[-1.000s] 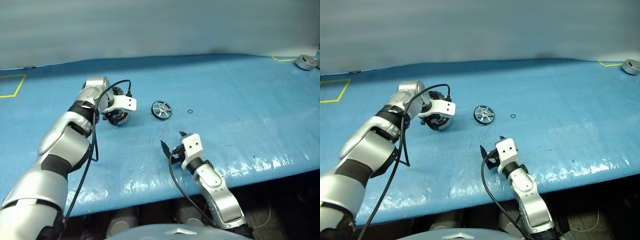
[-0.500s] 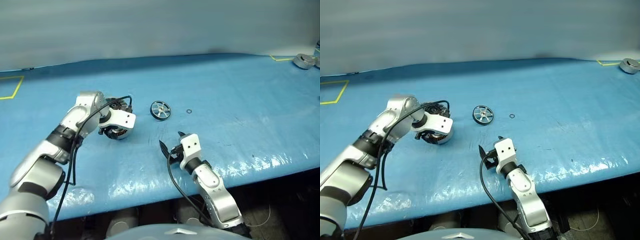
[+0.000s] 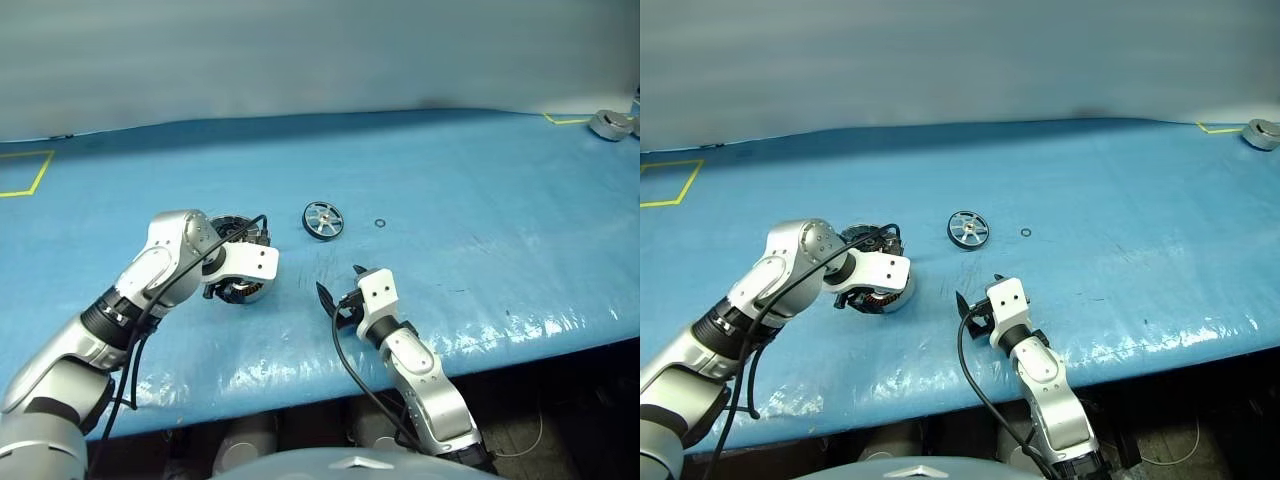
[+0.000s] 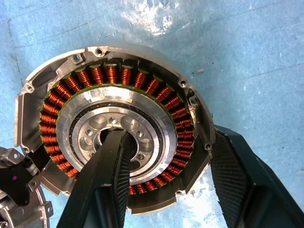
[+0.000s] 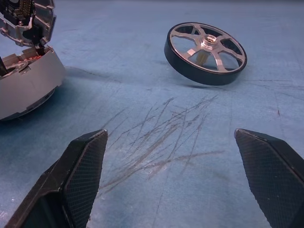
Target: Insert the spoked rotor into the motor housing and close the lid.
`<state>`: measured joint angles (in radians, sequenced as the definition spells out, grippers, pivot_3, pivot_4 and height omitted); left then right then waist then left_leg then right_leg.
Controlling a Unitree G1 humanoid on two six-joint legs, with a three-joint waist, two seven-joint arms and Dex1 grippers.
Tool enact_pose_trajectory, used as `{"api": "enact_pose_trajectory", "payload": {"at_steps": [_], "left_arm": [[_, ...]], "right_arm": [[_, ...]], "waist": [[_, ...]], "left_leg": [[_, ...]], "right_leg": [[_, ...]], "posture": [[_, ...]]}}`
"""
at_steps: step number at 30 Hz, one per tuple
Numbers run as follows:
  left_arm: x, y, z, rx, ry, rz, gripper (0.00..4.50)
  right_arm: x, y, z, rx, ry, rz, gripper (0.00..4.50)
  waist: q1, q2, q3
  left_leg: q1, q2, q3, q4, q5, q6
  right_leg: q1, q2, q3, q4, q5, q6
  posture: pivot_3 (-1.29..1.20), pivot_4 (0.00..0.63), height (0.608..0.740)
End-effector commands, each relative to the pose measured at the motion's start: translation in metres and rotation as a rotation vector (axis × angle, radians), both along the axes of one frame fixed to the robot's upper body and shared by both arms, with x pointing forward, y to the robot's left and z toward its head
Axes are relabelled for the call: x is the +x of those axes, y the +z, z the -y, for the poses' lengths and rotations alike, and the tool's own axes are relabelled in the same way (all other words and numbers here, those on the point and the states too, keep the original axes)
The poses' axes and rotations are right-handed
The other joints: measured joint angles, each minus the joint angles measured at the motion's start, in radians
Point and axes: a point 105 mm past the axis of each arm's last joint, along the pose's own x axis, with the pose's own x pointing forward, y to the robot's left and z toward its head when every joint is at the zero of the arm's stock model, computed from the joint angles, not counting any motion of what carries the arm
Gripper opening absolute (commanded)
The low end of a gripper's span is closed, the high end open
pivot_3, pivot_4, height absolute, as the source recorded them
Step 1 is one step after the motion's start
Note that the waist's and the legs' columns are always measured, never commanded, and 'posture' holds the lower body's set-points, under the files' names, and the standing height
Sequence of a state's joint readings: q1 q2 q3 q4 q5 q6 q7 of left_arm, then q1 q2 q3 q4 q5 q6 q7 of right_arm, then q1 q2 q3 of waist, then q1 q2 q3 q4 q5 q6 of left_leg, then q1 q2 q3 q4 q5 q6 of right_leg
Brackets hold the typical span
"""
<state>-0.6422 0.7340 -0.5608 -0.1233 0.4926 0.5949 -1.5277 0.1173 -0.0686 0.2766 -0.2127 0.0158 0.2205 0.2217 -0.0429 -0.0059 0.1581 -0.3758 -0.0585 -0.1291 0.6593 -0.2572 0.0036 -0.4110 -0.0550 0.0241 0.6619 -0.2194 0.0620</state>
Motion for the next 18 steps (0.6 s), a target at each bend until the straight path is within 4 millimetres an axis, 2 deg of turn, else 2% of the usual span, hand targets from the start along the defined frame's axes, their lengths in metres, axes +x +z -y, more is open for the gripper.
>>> {"api": "enact_pose_trajectory", "payload": {"at_steps": [1,7,12,18], "left_arm": [[-0.012,-0.002,0.012,-0.015,-0.032,-0.053,2.05],[-0.016,0.001,0.025,-0.048,-0.045,-0.09,2.05],[-0.019,0.002,0.043,-0.087,-0.074,-0.119,2.05],[-0.015,0.0,0.051,-0.08,-0.08,-0.112,2.05]], "right_arm": [[0.002,0.012,-0.002,0.03,0.001,0.051,4.5],[0.002,0.01,-0.004,0.035,0.0,0.047,4.5],[0.002,0.01,-0.005,0.037,-0.002,0.045,4.5],[0.002,0.009,-0.004,0.036,-0.007,0.046,4.5]], "waist": [[0.002,0.0,0.0],[0.006,0.0,0.0],[0.007,0.0,0.0],[0.007,0.0,0.0]], "left_leg": [[0.0,0.0,0.0,0.0,0.0,0.0],[0.0,0.0,0.0,0.0,0.0,0.0],[0.0,0.0,0.0,0.0,0.0,0.0],[0.0,0.0,0.0,0.0,0.0,0.0]], "right_leg": [[0.0,0.0,0.0,0.0,0.0,0.0],[0.0,0.0,0.0,0.0,0.0,0.0],[0.0,0.0,0.0,0.0,0.0,0.0],[0.0,0.0,0.0,0.0,0.0,0.0]], "posture": [[0.0,0.15,0.74],[0.0,0.15,0.74],[0.0,0.15,0.74],[0.0,0.15,0.74]]}}
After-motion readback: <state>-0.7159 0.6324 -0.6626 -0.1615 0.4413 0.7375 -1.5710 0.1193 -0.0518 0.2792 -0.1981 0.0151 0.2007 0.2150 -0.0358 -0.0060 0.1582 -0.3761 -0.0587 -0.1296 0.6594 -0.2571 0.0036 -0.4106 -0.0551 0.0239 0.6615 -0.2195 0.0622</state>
